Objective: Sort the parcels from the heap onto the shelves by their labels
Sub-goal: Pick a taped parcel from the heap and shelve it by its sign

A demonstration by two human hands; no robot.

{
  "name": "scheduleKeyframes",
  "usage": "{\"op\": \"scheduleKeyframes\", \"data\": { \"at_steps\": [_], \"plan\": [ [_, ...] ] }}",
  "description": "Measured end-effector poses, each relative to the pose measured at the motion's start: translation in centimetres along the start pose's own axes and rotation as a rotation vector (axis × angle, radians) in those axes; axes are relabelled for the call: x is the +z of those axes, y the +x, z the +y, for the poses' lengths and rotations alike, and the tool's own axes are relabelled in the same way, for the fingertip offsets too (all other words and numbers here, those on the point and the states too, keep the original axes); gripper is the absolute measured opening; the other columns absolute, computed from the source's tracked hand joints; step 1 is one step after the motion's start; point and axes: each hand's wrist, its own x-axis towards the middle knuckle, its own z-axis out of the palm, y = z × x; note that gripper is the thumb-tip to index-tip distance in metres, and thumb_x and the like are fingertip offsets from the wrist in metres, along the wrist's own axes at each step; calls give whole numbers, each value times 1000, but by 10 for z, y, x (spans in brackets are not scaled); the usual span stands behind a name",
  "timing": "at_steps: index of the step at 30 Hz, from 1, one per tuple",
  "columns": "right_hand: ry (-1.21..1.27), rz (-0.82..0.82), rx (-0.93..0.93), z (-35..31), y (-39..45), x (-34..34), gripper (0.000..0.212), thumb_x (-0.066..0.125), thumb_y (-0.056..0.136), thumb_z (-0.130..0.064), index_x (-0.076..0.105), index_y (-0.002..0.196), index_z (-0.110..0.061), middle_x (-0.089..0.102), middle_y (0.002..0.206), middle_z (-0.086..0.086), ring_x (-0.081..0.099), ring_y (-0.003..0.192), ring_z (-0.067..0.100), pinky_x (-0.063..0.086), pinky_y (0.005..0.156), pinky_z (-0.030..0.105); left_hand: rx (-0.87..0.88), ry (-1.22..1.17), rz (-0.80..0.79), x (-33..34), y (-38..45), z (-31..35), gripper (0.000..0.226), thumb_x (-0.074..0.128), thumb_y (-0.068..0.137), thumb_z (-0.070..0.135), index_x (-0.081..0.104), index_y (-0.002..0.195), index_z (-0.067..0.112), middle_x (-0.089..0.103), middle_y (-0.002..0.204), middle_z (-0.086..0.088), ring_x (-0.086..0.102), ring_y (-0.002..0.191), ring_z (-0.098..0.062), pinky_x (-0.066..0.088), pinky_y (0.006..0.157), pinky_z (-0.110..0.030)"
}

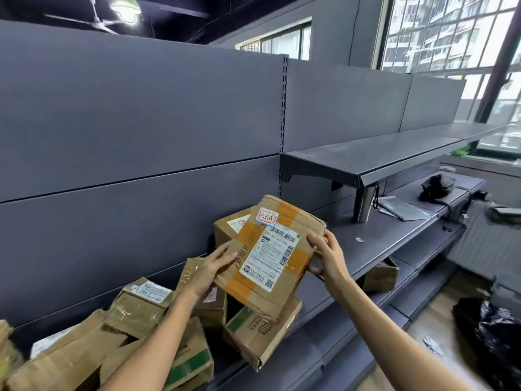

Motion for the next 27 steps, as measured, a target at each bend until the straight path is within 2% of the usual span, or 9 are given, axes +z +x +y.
{"op": "scheduleKeyframes", "data": {
  "at_steps": [4,7,9,11,13,16,19,24,27],
  "plan": [
    [-4,-50,-43,-14,0,4,77,73,62,-56,54,131,-27,70,116,-3,72,85,2,57,59,24,-39,-51,-136,-1,-1,6,120,91,34,66,38,138,41,66,124,-6,72,103,-21,57,82,-32],
    [-37,-57,-19,-9,-1,5,85,71,55,-63,54,130,-27,70,119,0,72,91,8,58,62,29,-47,-44,-177,-2,-5,4,111,90,34,67,51,133,33,73,115,-6,73,99,-21,58,75,-28],
    [-58,-80,26,-5,0,4,85,70,55,-67,52,127,-26,69,118,2,71,92,13,58,69,35,-49,-18,-175,-11,-4,5,104,88,39,68,56,130,30,75,112,-3,73,101,-22,59,82,-32],
    [-108,-137,87,-7,2,1,88,68,55,-74,51,127,-24,66,118,5,67,99,20,56,83,43,-54,35,-195,-27,-2,11,100,88,51,66,56,137,26,72,121,-7,69,111,-29,51,101,-49],
    [-201,-231,115,-12,3,-3,91,70,53,-77,52,127,-26,63,125,6,64,109,24,53,93,46,-64,105,-262,-44,-1,27,95,87,60,57,52,143,23,69,127,-11,67,115,-34,47,106,-53],
    [-216,-440,176,-17,2,-2,96,83,52,-69,53,131,-24,67,128,11,69,108,24,58,87,37,-85,303,-373,-54,1,57,87,80,65,46,50,144,26,68,130,-6,68,115,-26,54,97,-40],
    [-173,-549,254,-19,-5,5,84,78,65,-56,51,134,-17,72,119,14,73,97,26,61,77,35,-120,387,-433,-54,1,69,85,77,64,49,49,142,32,67,132,-2,68,115,-23,55,92,-35],
    [-219,-480,197,-12,-2,12,95,75,61,-75,54,133,-17,70,123,14,70,105,28,59,85,38,-104,312,-386,-61,-6,53,82,75,68,49,48,143,32,69,129,-3,68,115,-28,55,94,-41],
    [-165,-272,88,-9,1,15,97,62,58,-91,61,128,-23,69,123,10,65,114,26,52,93,43,-61,62,-224,-64,-14,31,96,86,60,49,49,144,21,69,128,-12,67,114,-33,56,93,-41]
  ]
}}
